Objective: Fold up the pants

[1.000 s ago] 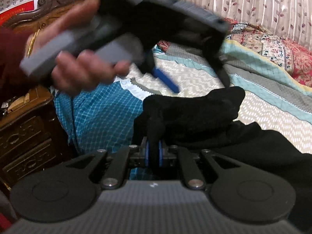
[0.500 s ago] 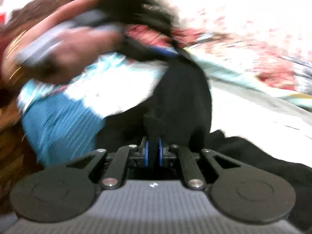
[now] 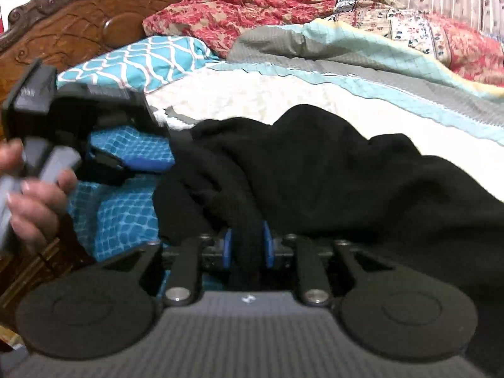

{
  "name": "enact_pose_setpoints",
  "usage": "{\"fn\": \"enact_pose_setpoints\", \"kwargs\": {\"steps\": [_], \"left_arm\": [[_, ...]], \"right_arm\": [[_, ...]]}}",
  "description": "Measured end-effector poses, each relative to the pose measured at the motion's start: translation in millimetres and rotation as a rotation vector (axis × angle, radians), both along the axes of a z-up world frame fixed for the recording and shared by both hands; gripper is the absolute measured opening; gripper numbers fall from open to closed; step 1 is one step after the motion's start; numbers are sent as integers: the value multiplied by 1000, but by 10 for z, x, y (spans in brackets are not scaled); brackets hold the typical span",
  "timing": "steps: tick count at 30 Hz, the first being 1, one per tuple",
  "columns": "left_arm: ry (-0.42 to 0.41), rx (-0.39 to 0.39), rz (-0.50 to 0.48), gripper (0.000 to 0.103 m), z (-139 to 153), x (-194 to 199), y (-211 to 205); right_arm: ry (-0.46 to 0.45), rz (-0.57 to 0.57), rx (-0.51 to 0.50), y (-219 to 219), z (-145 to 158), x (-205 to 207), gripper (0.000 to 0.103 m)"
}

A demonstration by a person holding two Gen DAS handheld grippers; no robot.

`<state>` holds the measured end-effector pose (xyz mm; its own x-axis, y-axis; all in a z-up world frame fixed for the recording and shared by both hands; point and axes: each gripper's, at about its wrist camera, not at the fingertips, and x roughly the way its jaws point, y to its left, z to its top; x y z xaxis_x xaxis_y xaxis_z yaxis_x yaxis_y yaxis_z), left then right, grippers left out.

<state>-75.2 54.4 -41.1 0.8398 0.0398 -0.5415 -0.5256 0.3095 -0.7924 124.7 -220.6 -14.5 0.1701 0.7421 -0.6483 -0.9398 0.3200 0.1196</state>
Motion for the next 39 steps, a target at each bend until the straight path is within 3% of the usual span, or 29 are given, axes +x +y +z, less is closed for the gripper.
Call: {"fn": "enact_pose_setpoints", "kwargs": {"steps": [1, 3, 5, 6, 7, 9, 12, 14, 15, 16, 18, 19, 21, 24, 27, 29, 31, 33, 35, 39], "left_arm": [[0, -21, 6, 87, 7, 34, 48], [13, -36, 9, 88, 46, 213, 101], [16, 8, -32, 66, 132, 401, 79], [16, 34, -65, 39, 175, 474, 53], [9, 56, -116, 21, 232, 544, 6], [-46, 83, -208, 10, 359, 572, -110], [-56, 139, -333, 10, 546, 473, -298], [-25, 190, -428, 12, 618, 391, -418], [-14, 202, -474, 20, 615, 342, -444], [-4, 208, -528, 35, 615, 299, -469], [32, 283, -512, 56, 690, 225, -408], [52, 310, -470, 61, 724, 186, -358], [52, 299, -388, 61, 814, 232, -161], [54, 316, -392, 63, 923, 643, -7], [143, 382, -511, 67, 910, 1310, -48], [250, 374, -589, 74, 747, 1757, -93], [322, 335, -656, 68, 509, 2040, -134], [371, 322, -677, 12, 332, 2119, -196], [307, 307, -588, 7, 358, 1936, -110], [67, 334, -269, 7, 819, 1154, 242]], "right_arm": [[-9, -4, -19, 39, -36, 4, 26], [-19, -6, -58, 136, -100, 14, 20], [-29, -22, -45, 170, -55, 37, 12], [-36, -27, -29, 145, 0, 43, 11], [-52, -35, 2, 89, 92, 37, 11], [-105, -23, 66, -55, 299, 9, 11], [-195, 52, 97, -381, 532, -65, 11], [-187, 86, 53, -551, 496, -68, 11], [-162, 83, 22, -626, 417, -53, 12], [-136, 70, -9, -668, 318, -32, 12], [-92, 11, -81, -693, 88, 17, 17], [-58, -18, -103, -687, -10, 68, 20], [12, -52, -79, -681, -82, 120, 31], [18, -50, -87, -596, -86, 107, 34], [35, -70, -100, -582, -125, 75, 34], [55, -88, -94, -600, -126, 97, 34], [46, -95, -97, -604, -103, 58, 34], [23, -89, -107, -597, -88, 43, 34], [3, -83, -115, -601, -73, 2, 34], [-4, -98, -82, -589, -58, 19, 34]]}}
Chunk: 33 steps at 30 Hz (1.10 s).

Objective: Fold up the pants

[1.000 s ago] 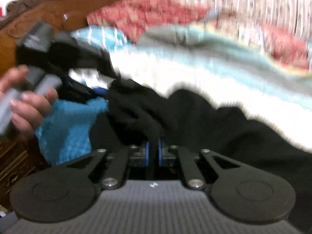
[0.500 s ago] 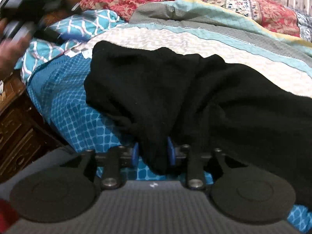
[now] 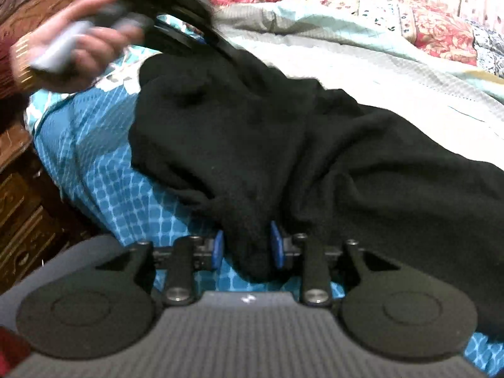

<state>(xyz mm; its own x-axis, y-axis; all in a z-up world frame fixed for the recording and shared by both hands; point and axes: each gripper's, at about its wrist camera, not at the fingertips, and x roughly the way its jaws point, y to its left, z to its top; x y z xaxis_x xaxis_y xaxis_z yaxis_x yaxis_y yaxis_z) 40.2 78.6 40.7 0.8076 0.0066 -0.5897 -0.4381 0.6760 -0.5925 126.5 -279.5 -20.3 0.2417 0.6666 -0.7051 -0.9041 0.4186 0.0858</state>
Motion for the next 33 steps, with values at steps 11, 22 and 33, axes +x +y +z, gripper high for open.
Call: {"fn": "enact_pose_setpoints", "kwargs": {"steps": [11, 22, 33], "left_arm": [[136, -90, 213, 55, -392, -596, 173], [214, -264, 20, 24, -483, -517, -234], [277, -5, 86, 20, -291, -990, -279]], "right_arm": [[50, -31, 40, 99, 42, 57, 48], [30, 64, 121, 216, 119, 9, 37], [-133, 174, 110, 636, 225, -261, 35]]}}
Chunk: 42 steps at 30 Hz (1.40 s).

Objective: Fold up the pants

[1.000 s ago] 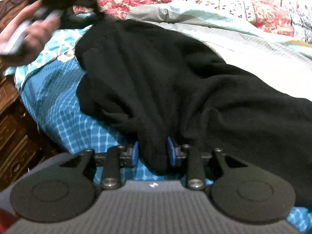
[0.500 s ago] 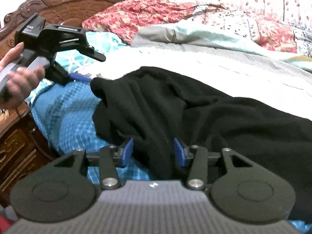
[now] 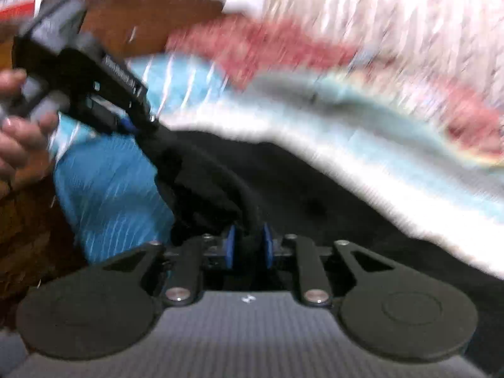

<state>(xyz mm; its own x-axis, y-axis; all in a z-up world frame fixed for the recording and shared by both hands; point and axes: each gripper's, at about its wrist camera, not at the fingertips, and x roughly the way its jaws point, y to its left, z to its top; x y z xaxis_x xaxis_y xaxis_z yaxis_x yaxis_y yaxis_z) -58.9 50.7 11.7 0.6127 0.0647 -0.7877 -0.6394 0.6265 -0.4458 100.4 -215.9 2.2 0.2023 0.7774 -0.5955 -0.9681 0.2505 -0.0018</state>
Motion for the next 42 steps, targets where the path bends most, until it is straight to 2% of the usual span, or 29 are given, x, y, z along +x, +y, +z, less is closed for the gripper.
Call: {"fn": "enact_pose_setpoints", "kwargs": {"steps": [2, 3, 4, 5, 6, 9, 11, 13, 15, 17, 18, 20, 21, 22, 23, 25, 26, 29, 31, 32, 34, 35, 37, 40, 42], "left_arm": [[113, -36, 12, 25, -296, -27, -30], [102, -48, 32, 25, -344, -99, -42], [68, -58, 58, 29, -304, -175, -55], [50, -67, 76, 33, -242, -228, -43], [21, -70, 105, 39, -162, -294, -25], [-134, -43, 206, 42, 179, -481, 49], [-202, -30, 188, 42, 353, -399, 17], [-230, -8, 98, 42, 464, -155, -118], [-204, 10, 3, 42, 453, 159, -318], [-157, 15, -98, 42, 319, 519, -571], [-127, 23, -129, 42, 208, 637, -658], [-13, 59, -132, 42, -66, 843, -783], [46, 83, -108, 30, -202, 895, -773], [87, 82, -65, 13, -353, 903, -704], [82, 51, -28, 11, -427, 871, -636], [38, -52, 31, 11, -427, 754, -528], [35, -87, 47, 11, -387, 717, -496], [32, -99, 69, 15, -227, 671, -475], [23, -89, 77, 29, -136, 647, -576], [25, -83, 79, 31, -107, 648, -614], [45, -56, 72, 37, -84, 698, -696], [59, -42, 68, 37, -103, 745, -714], [91, -30, 70, 37, -114, 827, -771], [118, -36, 79, 39, -155, 897, -847], [131, -32, 81, 40, -167, 920, -881]], "right_arm": [[100, 12, -159, 154, -376, 23, 42], [110, -13, -132, 112, -429, 23, 44], [117, -22, -106, 69, -394, 18, 47], [126, -19, -106, 40, -329, 21, 54], [131, -12, -93, -10, -254, 37, 56], [133, -20, 17, -304, 18, 125, 56], [138, -72, 80, -527, 133, 240, 56], [162, -157, 122, -707, 165, 409, 55], [193, -258, 136, -840, 123, 616, 48], [229, -354, 115, -953, 13, 813, 45], [261, -396, 108, -1029, -66, 931, 45], [317, -536, 80, -1268, -249, 1205, 45], [320, -615, 54, -1407, -309, 1308, 42], [317, -704, 42, -1600, -362, 1440, 40], [335, -770, 67, -1841, -378, 1550, 34], [426, -878, 210, -2437, -329, 1703, 34], [439, -932, 297, -2777, -273, 1737, 36], [368, -1089, 448, -3585, -143, 1719, 36], [302, -1228, 484, -4037, -130, 1741, 37], [271, -1292, 476, -4211, -129, 1782, 37], [222, -1349, 455, -4443, -133, 1902, 39], [204, -1368, 432, -4538, -153, 1999, 43], [204, -1369, 395, -4699, -223, 2164, 47], [291, -1299, 352, -4706, -364, 2486, 54], [335, -1256, 317, -4663, -434, 2549, 52]]}}
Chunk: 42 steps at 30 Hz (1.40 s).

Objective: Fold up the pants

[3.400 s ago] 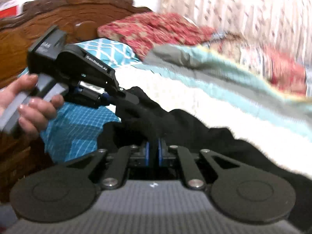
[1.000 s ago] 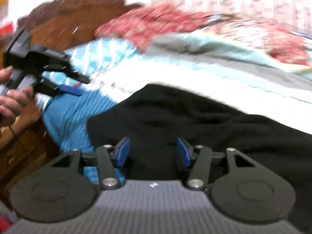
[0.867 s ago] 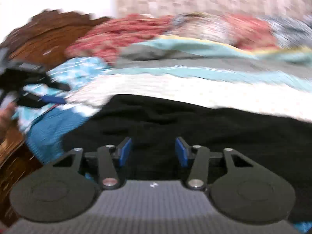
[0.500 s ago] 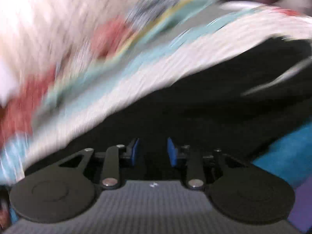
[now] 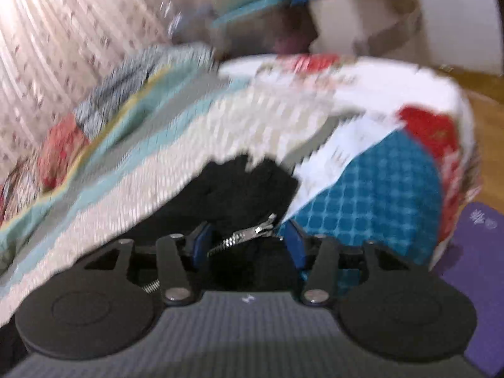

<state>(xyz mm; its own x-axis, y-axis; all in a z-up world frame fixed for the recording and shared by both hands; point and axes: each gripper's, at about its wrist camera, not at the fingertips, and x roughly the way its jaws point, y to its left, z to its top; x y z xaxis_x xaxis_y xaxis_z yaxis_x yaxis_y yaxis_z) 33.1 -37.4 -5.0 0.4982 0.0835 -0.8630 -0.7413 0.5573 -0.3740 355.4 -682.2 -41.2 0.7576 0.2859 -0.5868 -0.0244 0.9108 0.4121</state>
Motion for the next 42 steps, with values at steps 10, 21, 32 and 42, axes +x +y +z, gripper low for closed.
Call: {"fn": "enact_pose_setpoints", "kwargs": {"steps": [10, 21, 32, 42], "left_arm": [[21, -25, 39, 42, -17, 70, 38], [45, 61, -2, 56, -26, 203, -172], [-76, 60, -9, 57, 333, 188, -205], [-98, 31, 21, 59, 414, 77, -178]], "right_arm": [[-215, 86, -109, 137, 625, -519, 18], [-61, -3, -42, 80, -17, 506, 45], [-112, -157, 367, -584, -113, -56, 62], [-72, -133, 203, -72, -96, 20, 23]]}}
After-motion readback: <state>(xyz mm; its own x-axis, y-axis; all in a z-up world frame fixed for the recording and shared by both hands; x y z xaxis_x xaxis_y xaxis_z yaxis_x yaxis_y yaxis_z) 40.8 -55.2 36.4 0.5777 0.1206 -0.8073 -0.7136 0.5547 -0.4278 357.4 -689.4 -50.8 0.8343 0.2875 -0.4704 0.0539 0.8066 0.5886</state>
